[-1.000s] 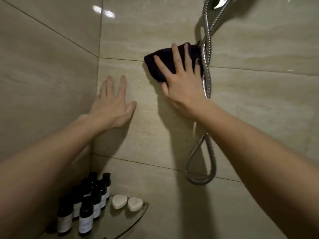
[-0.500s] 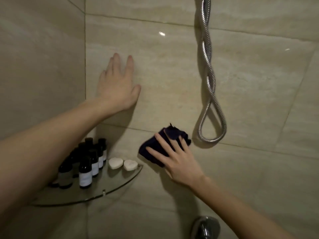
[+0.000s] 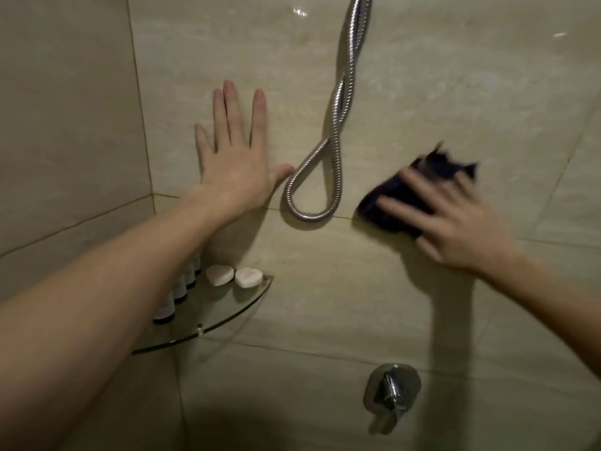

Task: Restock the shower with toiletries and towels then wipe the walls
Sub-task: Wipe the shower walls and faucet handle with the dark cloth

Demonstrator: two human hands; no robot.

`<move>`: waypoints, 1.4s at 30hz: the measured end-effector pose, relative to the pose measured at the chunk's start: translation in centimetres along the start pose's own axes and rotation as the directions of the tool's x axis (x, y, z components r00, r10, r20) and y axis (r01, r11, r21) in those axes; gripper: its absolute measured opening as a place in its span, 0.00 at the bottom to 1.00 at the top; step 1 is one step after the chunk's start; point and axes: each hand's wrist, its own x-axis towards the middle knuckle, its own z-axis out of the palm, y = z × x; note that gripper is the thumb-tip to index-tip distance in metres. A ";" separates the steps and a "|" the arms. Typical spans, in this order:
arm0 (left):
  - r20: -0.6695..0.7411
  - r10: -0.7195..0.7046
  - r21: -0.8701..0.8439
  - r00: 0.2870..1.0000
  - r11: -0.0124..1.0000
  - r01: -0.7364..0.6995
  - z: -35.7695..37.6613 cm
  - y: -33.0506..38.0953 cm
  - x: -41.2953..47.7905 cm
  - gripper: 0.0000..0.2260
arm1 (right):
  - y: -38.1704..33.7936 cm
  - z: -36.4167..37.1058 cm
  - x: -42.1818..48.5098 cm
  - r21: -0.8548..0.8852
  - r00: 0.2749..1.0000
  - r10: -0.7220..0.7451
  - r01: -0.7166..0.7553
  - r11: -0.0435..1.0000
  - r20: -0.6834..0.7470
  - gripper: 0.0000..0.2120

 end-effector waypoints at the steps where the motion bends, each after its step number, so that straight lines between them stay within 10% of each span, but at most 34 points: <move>1: -0.005 -0.004 0.005 1.000 1.000 0.004 0.1 0.1 0.0 0.48 | 1.2 -0.5 0.5 0.019 0.995 0.098 -0.097 0.995 -0.028 0.39; 5: -0.024 0.003 0.025 1.000 1.000 -0.002 0.2 0.1 -0.1 0.48 | 0.7 -1.0 2.2 0.207 0.855 0.512 -0.487 0.848 -0.086 0.36; 9: -0.040 0.023 0.007 0.999 1.000 -0.023 0.4 -0.2 -0.1 0.47 | -7.5 1.3 1.8 0.369 0.774 0.633 -0.583 0.724 -0.018 0.39; 14: -0.048 0.047 -0.021 0.998 0.999 -0.048 0.3 -0.2 -0.4 0.47 | -18.7 5.6 -4.8 0.290 0.985 0.125 -0.155 0.944 0.117 0.40; 19: -0.022 -0.053 -0.245 0.998 0.968 0.046 1.1 1.9 -3.6 0.35 | -17.1 6.5 -8.7 0.279 0.954 -0.248 0.194 0.941 0.171 0.37; 24: -0.203 -0.047 -0.454 0.978 0.889 -0.051 0.0 6.0 -7.5 0.28 | -8.6 5.0 -8.7 0.179 0.977 -0.160 0.134 0.975 0.139 0.36; 29: -0.402 0.250 -0.289 0.881 0.878 -0.381 -1.8 12.4 -6.6 0.19 | 1.5 2.3 -7.9 0.064 0.997 0.048 -0.051 0.997 0.053 0.38; 34: -0.236 0.537 0.001 0.810 0.834 -0.552 -0.3 18.5 -4.7 0.25 | 9.9 0.5 -7.7 0.024 0.966 0.257 -0.256 0.966 -0.032 0.37; 42: -0.119 0.441 0.123 0.889 0.895 -0.428 5.6 21.2 -5.8 0.38 | 5.8 3.9 -11.8 0.356 0.862 0.504 -0.454 0.816 -0.056 0.37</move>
